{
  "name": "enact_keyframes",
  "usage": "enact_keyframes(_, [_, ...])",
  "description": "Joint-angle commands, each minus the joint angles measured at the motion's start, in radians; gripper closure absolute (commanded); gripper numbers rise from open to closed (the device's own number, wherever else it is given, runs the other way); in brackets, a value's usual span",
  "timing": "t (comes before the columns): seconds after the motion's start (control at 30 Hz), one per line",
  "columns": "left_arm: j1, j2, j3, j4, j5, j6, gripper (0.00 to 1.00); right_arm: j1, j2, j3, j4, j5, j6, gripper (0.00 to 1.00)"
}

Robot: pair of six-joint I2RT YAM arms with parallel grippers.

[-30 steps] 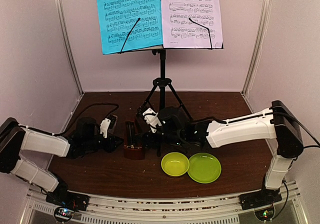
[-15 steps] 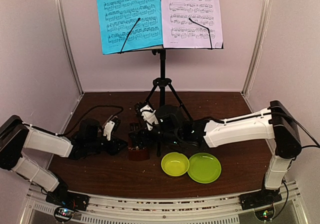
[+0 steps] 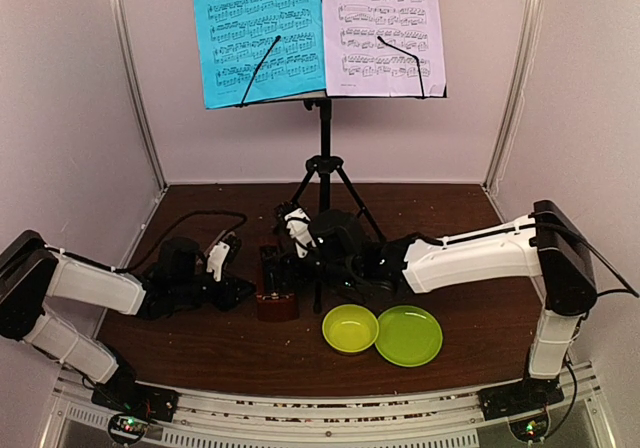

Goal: Set up the instrument practice props

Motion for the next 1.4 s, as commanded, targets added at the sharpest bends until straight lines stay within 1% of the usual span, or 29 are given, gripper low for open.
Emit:
enact_keyframes(0.0, [-0.007, -0.017, -0.003, 0.055, 0.004, 0.008, 0.71, -0.010, 0.017, 0.028, -0.005, 0.028, 0.029, 0.35])
enact_keyframes(0.27, [-0.007, -0.019, -0.001, 0.048, -0.001, 0.009, 0.71, -0.021, 0.018, 0.014, 0.012, 0.021, 0.048, 0.45])
enact_keyframes(0.47, [-0.007, -0.017, 0.007, 0.039, 0.001, 0.014, 0.71, -0.024, 0.010, 0.001, 0.019, 0.009, 0.050, 0.58])
enact_keyframes(0.57, [-0.006, -0.018, 0.011, 0.034, 0.002, 0.017, 0.71, -0.023, 0.002, -0.008, 0.027, 0.001, 0.050, 0.63])
enact_keyframes(0.73, [-0.007, -0.017, 0.016, 0.023, 0.000, 0.025, 0.71, -0.023, -0.016, -0.032, 0.036, -0.008, 0.045, 0.65])
enact_keyframes(0.97, [-0.006, -0.008, 0.029, 0.011, 0.002, 0.037, 0.71, -0.024, -0.044, -0.076, 0.045, -0.016, 0.039, 0.70])
enact_keyframes(1.07, [-0.007, -0.008, 0.033, 0.012, 0.001, 0.037, 0.71, -0.024, -0.047, -0.085, 0.047, -0.021, 0.044, 0.71])
enact_keyframes(1.13, [-0.006, -0.009, 0.034, 0.011, 0.003, 0.038, 0.71, -0.023, -0.049, -0.088, 0.050, -0.029, 0.047, 0.69])
enact_keyframes(1.37, [-0.007, -0.018, 0.035, 0.005, -0.002, 0.041, 0.68, -0.021, -0.061, -0.085, 0.058, -0.032, 0.052, 0.54])
